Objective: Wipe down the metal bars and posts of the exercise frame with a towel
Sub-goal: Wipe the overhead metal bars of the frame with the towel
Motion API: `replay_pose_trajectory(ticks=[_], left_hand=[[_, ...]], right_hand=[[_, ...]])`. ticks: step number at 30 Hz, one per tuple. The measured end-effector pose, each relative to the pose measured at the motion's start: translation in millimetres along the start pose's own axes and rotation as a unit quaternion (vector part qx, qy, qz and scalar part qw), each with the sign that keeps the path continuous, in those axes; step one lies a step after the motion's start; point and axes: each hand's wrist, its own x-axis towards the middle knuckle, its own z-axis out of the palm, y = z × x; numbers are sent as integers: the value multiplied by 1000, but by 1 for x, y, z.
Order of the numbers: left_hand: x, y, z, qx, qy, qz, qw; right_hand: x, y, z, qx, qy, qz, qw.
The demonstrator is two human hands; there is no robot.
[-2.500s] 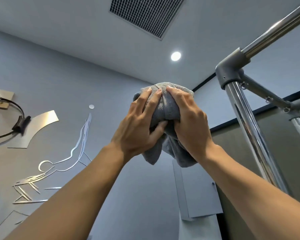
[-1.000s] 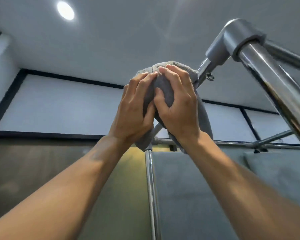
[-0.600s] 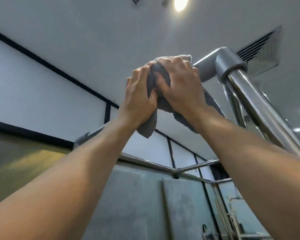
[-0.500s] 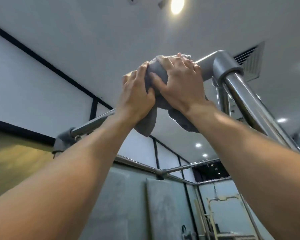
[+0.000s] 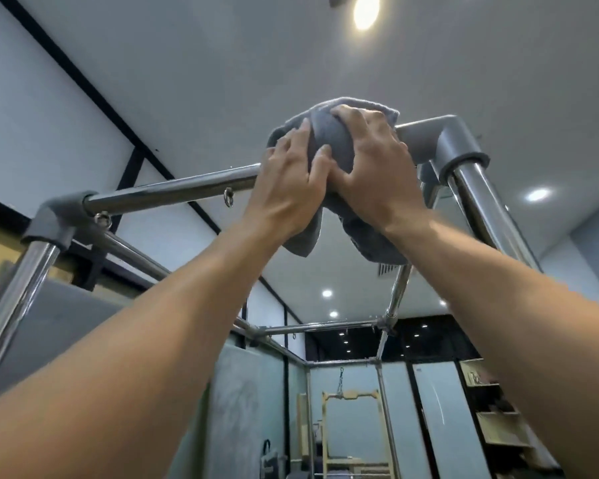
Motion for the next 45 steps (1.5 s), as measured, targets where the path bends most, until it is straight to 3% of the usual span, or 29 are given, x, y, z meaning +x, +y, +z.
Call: replay_pose_trajectory(ticks=[5, 9, 12, 16, 20, 23, 25, 28, 31, 34, 39, 42, 45], left_hand=[[22, -18, -9, -54, 27, -12, 998], [6, -41, -28, 45, 40, -42, 997], [-17, -28, -20, 110, 32, 8, 993], [-7, -27, -9, 163, -25, 70, 984], [5, -46, -17, 151, -28, 17, 988], [-4, -51, -19, 133, -11, -14, 991], [-8, -41, -17, 142, -11, 27, 989], [-2, -19, -4, 140, -29, 91, 986], [15, -15, 2, 141, -30, 62, 988], [18, -34, -5, 131, 9, 31, 991], [-12, -50, -7, 125, 17, 98, 987], [-2, -41, -3, 137, -13, 113, 984], [16, -39, -6, 151, -7, 76, 986]], right_hand=[[32, -27, 20, 7, -19, 53, 998], [21, -56, 35, 53, -89, 9, 995], [2, -51, 21, -10, -63, 2, 998], [1, -37, 9, -71, 12, 68, 995], [21, -52, 20, -11, 8, 94, 995], [7, -53, 15, 14, -41, 48, 998], [-5, -39, 1, -4, -63, 28, 998], [-2, -21, -14, -54, -43, 41, 997], [21, -28, 6, -82, -10, 38, 996], [23, -48, 28, -48, -37, 18, 998], [0, -35, 7, -69, -84, -56, 992], [14, -27, 0, -122, -47, 0, 991], [39, -41, 21, -143, -2, 90, 986]])
